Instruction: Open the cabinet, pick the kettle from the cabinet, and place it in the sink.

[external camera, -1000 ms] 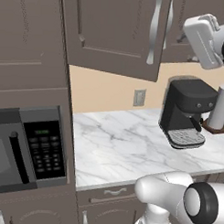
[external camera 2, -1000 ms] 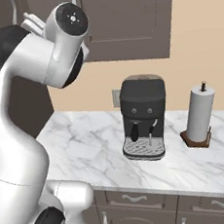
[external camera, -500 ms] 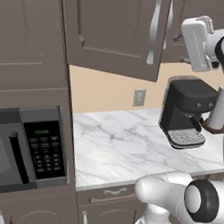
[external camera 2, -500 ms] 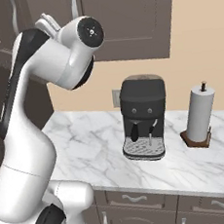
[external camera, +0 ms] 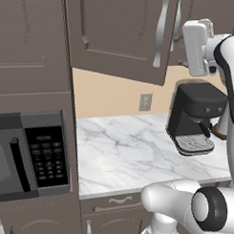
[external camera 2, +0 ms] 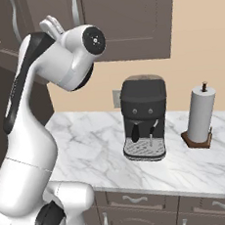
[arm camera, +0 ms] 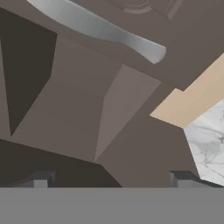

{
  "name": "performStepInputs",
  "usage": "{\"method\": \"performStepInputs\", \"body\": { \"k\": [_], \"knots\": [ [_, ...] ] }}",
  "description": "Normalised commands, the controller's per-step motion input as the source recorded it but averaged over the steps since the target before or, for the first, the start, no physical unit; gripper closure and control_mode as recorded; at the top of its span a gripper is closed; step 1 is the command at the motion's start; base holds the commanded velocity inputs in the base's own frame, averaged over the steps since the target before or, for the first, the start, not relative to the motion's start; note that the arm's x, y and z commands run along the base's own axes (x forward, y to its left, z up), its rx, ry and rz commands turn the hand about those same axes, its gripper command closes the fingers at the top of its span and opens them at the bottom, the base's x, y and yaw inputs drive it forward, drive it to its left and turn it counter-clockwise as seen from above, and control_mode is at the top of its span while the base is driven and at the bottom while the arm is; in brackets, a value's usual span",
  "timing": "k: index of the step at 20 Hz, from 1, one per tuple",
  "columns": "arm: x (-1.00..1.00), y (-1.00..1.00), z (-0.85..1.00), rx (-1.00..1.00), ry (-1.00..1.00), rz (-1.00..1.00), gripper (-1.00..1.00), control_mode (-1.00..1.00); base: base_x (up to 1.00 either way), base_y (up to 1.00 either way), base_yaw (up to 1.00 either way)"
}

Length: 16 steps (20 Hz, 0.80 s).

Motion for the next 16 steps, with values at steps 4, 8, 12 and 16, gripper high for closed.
{"method": "performStepInputs", "body": {
  "k": [4, 8, 12, 16],
  "knots": [
    [0.3, 0.17, -0.02, 0.08, 0.0, 0.0, -1.0, -1.0, 0.0, 0.0, 0.0],
    [0.29, 0.15, 0.0, 0.09, 0.03, 0.0, -1.0, -1.0, 0.0, 0.0, 0.0],
    [0.23, 0.07, 0.0, 0.14, 0.09, 0.0, -1.0, -1.0, 0.0, 0.0, 0.0],
    [0.15, 0.06, -0.01, 0.15, 0.13, 0.0, -1.0, -1.0, 0.0, 0.0, 0.0]
  ]
}}
